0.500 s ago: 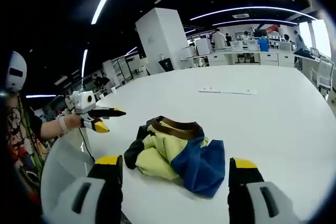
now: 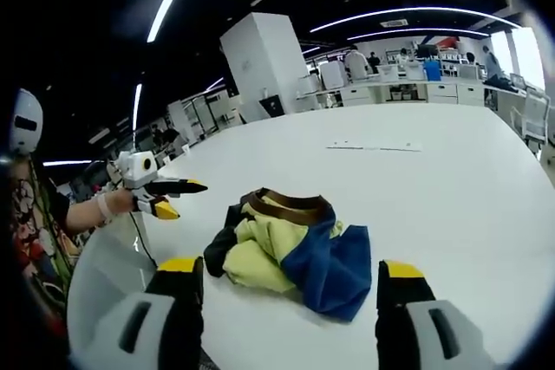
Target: Fold the garment on the visible template until the final outline fits inside the template.
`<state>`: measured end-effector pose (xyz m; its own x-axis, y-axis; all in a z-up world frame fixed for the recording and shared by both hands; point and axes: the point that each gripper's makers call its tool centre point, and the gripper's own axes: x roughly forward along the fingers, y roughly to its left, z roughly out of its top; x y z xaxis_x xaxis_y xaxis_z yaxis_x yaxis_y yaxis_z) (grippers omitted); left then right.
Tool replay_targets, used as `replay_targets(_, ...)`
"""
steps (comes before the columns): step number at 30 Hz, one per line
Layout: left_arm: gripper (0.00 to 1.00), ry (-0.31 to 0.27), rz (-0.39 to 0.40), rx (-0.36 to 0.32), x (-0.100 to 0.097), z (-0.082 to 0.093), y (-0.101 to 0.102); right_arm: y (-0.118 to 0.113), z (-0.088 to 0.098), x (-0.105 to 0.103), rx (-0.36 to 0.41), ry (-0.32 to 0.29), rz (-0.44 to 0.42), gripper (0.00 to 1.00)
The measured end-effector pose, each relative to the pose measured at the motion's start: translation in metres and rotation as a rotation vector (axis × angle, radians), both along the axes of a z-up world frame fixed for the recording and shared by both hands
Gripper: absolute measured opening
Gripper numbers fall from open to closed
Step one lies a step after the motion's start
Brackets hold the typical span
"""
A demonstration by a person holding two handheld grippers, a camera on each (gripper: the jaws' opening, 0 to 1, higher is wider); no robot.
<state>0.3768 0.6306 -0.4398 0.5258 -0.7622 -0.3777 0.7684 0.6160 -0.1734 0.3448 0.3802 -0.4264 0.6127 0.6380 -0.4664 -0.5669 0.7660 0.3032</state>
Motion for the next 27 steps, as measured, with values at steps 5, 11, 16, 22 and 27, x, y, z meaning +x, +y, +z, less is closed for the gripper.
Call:
replay_targets(5,0.70,0.010,0.003,-0.007,-0.0026,-0.0021,-0.0009,0.0036,0.0003,-0.0024,0.002,0.002,0.011,0.82)
replay_targets(11,0.70,0.015,-0.003,0.000,-0.0061,-0.0058,-0.0011,0.0029,-0.0022,-0.0034,-0.007,0.006,0.015,0.82)
replay_targets(16,0.69,0.014,0.006,-0.012,-0.0053,-0.0029,-0.0014,0.0041,-0.0013,-0.0045,-0.009,0.005,0.015,0.81)
replay_targets(22,0.69,0.008,0.006,-0.010,-0.0041,-0.0024,-0.0012,0.0045,-0.0007,-0.0028,-0.003,-0.003,0.006,0.81)
replay_targets(27,0.68,0.009,0.011,-0.007,-0.0034,-0.0029,0.0011,0.0082,-0.0030,-0.0031,0.004,-0.001,0.007,0.81)
